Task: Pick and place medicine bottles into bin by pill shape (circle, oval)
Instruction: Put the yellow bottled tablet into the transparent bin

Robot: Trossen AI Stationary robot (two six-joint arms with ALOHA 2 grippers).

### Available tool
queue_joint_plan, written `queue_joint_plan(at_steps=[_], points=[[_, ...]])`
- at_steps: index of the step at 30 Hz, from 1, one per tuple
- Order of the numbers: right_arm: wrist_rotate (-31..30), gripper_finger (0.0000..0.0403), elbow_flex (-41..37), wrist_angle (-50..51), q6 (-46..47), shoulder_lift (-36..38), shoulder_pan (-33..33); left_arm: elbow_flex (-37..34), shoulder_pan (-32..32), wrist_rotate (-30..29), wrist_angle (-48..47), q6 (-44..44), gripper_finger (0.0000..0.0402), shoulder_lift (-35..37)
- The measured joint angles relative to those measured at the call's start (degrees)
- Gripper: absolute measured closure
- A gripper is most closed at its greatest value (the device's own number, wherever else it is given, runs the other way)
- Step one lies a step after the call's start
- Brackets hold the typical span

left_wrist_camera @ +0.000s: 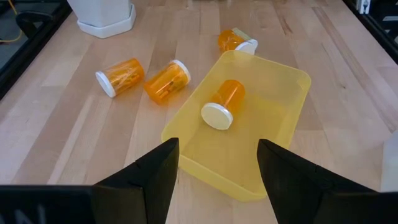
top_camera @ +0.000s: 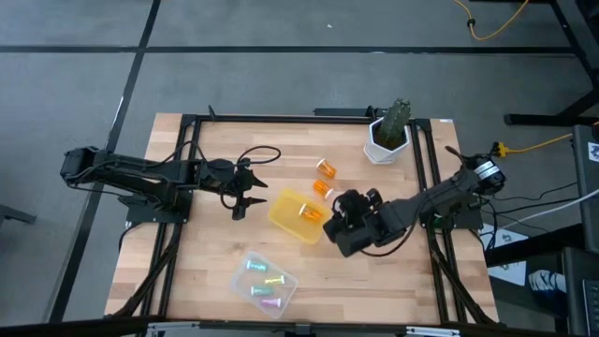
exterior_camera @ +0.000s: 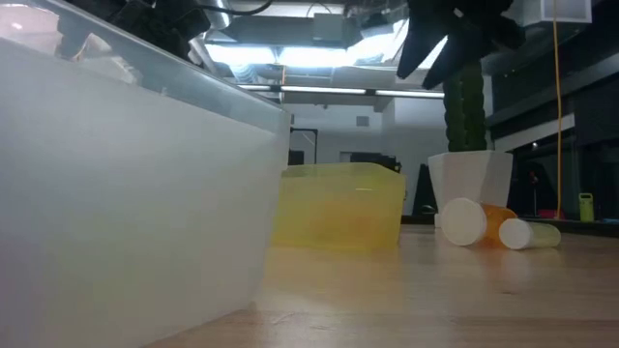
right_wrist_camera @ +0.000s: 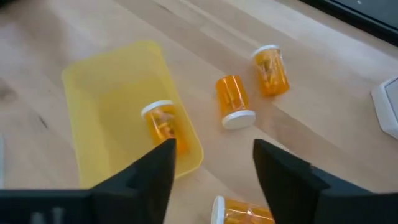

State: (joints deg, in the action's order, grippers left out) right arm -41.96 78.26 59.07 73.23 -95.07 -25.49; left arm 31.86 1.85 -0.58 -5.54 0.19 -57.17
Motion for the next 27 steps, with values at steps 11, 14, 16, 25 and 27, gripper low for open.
queue_joint_plan(at_steps=[11, 14, 16, 25, 27], points=[[9.69, 0.0124, 0.00, 9.01, 2.70, -1.88, 0.85, 0.00, 0.00, -0.02, 0.00, 0.00, 0.0190, 0.01], [17.51, 0.0124, -0.09, 14.90, 6.36, -4.42, 0.85, 0.00, -0.02, -0.01, 0.00, 0.00, 0.0190, 0.01], [21.89, 0.0124, -0.09, 17.44, 6.91, -6.34, 0.85, 0.00, 0.00, -0.01, 0.00, 0.00, 0.0190, 0.00], [32.18, 0.0124, -0.09, 18.63, -3.23, -13.37, 0.23, 0.00, -0.02, 0.00, 0.00, 0.00, 0.0190, 0.00], [32.62, 0.0124, -0.09, 18.28, -7.17, -14.52, 0.27, 0.00, -0.01, 0.00, 0.00, 0.00, 0.0190, 0.02]])
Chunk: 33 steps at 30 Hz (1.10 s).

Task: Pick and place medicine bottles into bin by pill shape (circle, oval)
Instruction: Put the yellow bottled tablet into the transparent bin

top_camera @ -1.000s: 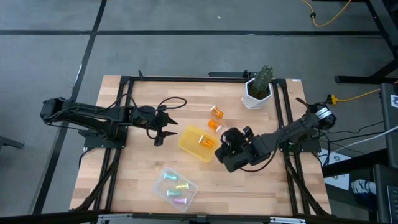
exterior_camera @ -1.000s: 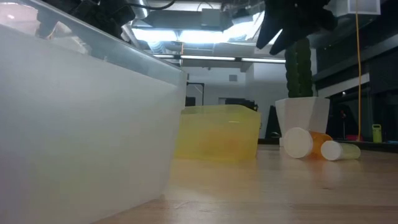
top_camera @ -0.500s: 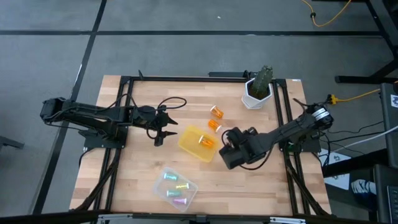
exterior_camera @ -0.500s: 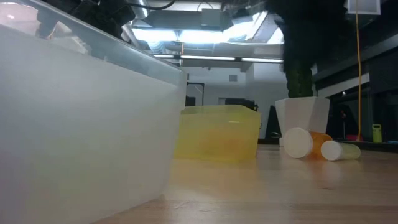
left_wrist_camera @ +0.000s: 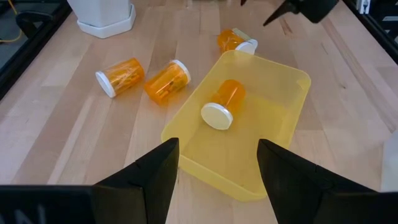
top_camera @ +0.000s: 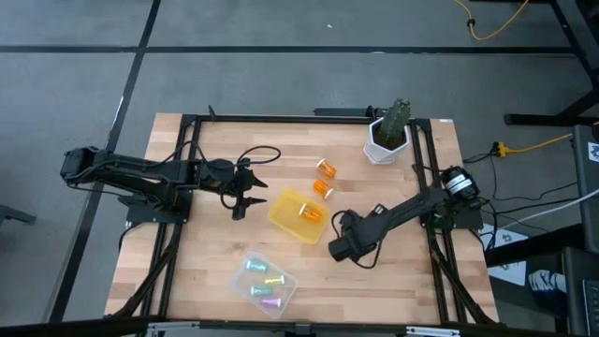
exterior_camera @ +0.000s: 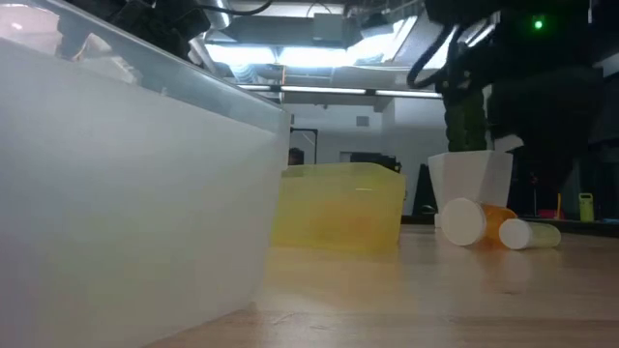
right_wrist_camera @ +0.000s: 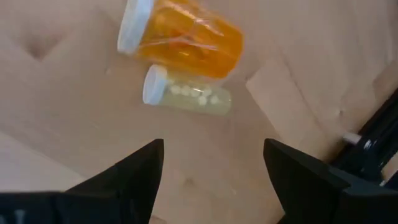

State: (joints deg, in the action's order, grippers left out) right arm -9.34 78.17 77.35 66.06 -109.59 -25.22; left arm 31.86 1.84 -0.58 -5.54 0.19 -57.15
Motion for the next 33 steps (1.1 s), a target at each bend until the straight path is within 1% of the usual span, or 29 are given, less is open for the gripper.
queue_joint_plan(at_steps=[4, 6, 9, 12, 19, 21, 25, 28, 30, 33], points=[[0.24, 0.0124, 0.00, -2.11, -8.82, -1.62, 0.19, 0.00, 0.00, -0.01, 0.01, 0.00, 0.0190, -0.01], [1.82, 0.0124, 0.00, -3.30, -11.12, -2.57, 0.84, 0.00, 0.01, -0.02, 0.00, 0.00, 0.0190, -0.02], [3.23, 0.0124, 0.02, -4.11, -12.45, -4.13, 1.91, 0.00, 0.01, -0.01, 0.00, 0.00, 0.0190, -0.01], [2.55, 0.0124, -0.31, -4.14, -13.90, -5.68, 2.74, 0.00, 0.01, -0.01, 0.01, 0.00, 0.0190, -0.01], [3.23, 0.0124, -4.67, -6.58, -16.12, -6.16, 4.53, 0.00, 0.01, -0.01, 0.00, 0.00, 0.0190, -0.02], [3.40, 0.0124, -5.41, -7.53, -17.71, -6.03, 4.71, 0.00, 0.01, 0.00, 0.00, 0.00, 0.0190, -0.02], [3.34, 0.0124, -6.02, -10.10, -24.04, -5.90, 4.71, 0.00, 0.00, -0.01, 0.00, 0.00, 0.0190, -0.01], [3.24, 0.0124, -6.05, -10.52, -26.01, -5.94, 4.71, 0.00, 0.01, -0.02, 0.00, 0.00, 0.0190, -0.02], [3.93, 0.0127, -6.08, -10.79, -27.23, -5.96, 4.73, 0.00, 0.00, 0.00, 0.00, 0.00, 0.0190, -0.02], [6.64, 0.0138, -6.08, -11.07, -27.10, -6.00, 5.11, 0.00, 0.01, 0.00, 0.00, 0.00, 0.0190, -0.01]])
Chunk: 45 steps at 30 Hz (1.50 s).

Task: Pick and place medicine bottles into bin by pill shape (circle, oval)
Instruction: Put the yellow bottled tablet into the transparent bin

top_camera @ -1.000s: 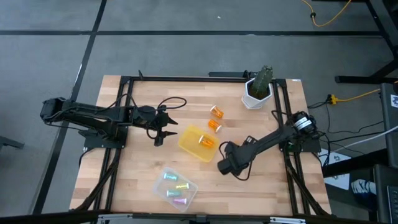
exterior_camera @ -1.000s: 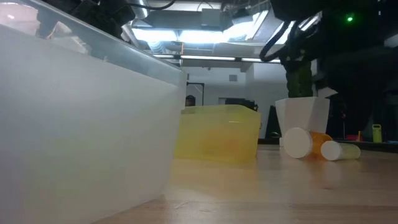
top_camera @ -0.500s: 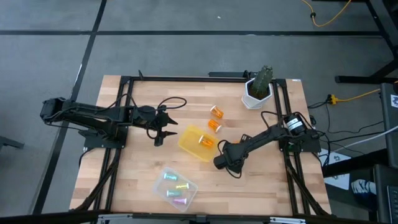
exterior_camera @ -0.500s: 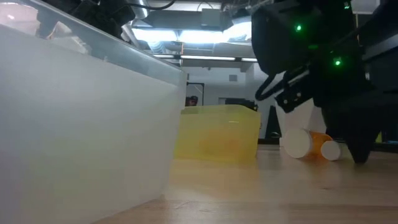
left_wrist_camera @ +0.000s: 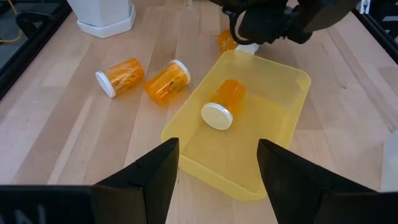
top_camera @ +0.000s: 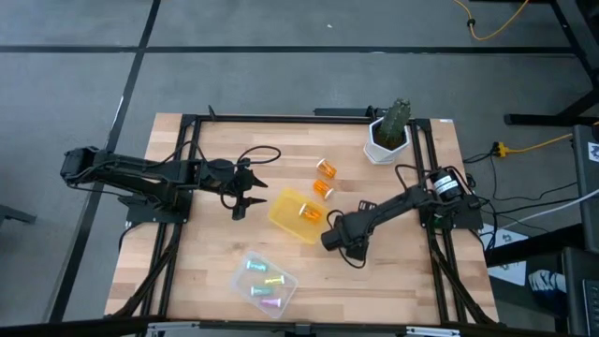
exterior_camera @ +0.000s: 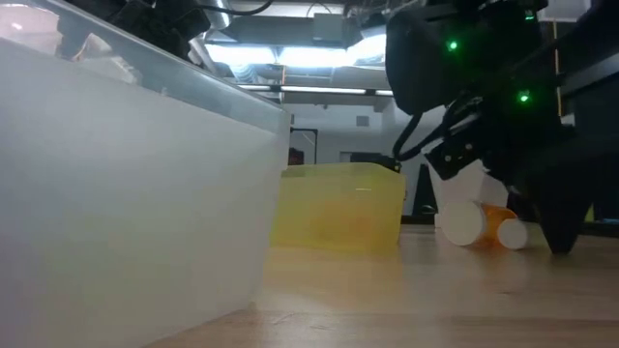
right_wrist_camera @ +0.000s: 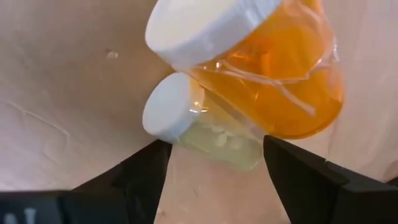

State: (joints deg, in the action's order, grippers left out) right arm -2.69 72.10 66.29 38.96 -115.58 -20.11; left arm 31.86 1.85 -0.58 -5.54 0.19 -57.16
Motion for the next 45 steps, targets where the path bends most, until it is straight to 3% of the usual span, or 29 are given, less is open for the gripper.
queue_joint_plan(at_steps=[12, 16, 41, 45], points=[[11.64, 0.0173, 2.95, -3.17, 4.42, -0.49, 0.71, 0.00, -0.01, -0.02, 0.00, 0.00, 0.0190, 0.00], [12.23, 0.0172, 3.13, -6.46, 2.63, -0.46, 0.69, 0.00, 0.00, -0.01, 0.00, 0.00, 0.0190, 0.00], [0.03, 0.0171, 2.97, -10.22, 7.26, -0.10, 0.64, 0.00, -0.01, -0.01, 0.00, 0.00, 0.0190, -0.01], [-0.25, 0.0188, 2.99, -10.26, 9.98, -0.14, 0.61, 0.00, -0.01, -0.02, 0.00, 0.00, 0.0190, 0.00]])
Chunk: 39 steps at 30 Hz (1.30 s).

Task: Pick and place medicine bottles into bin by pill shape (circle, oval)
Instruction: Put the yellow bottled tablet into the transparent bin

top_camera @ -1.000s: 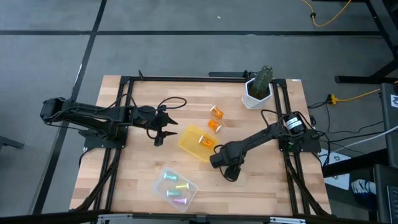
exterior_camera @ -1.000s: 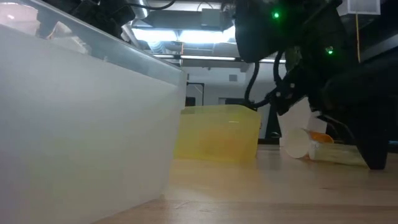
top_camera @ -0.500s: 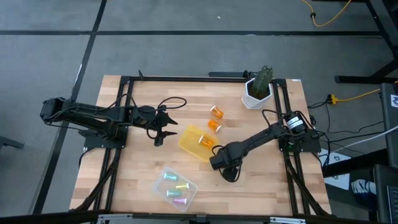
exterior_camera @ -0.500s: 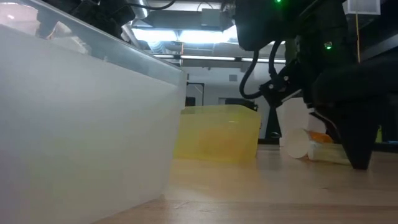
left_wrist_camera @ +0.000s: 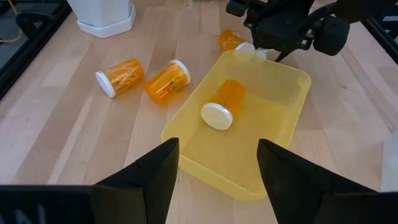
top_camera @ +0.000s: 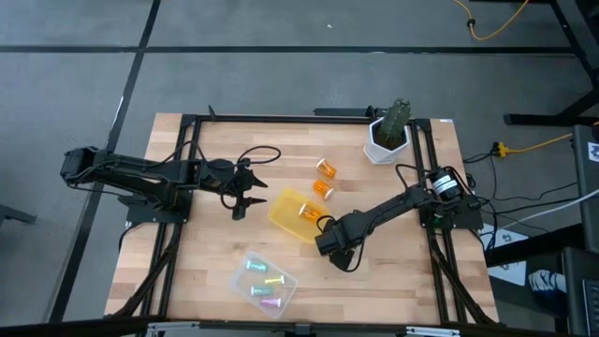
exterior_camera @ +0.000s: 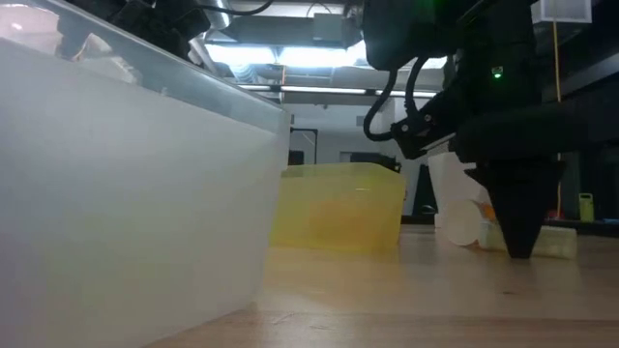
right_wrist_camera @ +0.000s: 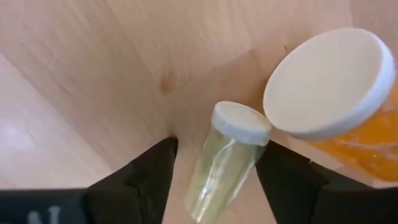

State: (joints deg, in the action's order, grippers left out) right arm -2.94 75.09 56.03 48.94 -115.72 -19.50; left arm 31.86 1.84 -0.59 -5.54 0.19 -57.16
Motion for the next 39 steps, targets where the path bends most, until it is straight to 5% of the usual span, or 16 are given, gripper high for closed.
queue_joint_plan(at_steps=[15, 29, 33, 39], points=[[-1.58, 0.0315, 0.10, -0.08, 12.34, 0.07, -3.02, 0.00, 0.01, -0.01, 0.00, 0.00, 0.0190, 0.01], [-13.87, 0.0319, 19.73, -1.97, 1.36, 0.04, -7.66, 0.00, 0.01, 0.00, -0.01, 0.00, 0.0190, 0.00], [-16.62, 0.0320, 23.26, -12.18, -9.10, 0.04, -9.21, 0.00, 0.01, -0.01, 0.00, 0.00, 0.0190, -0.01], [-16.56, 0.0321, 20.25, -43.71, -30.61, 0.11, -10.55, 0.00, 0.01, 0.00, 0.00, 0.00, 0.0190, 0.00]])
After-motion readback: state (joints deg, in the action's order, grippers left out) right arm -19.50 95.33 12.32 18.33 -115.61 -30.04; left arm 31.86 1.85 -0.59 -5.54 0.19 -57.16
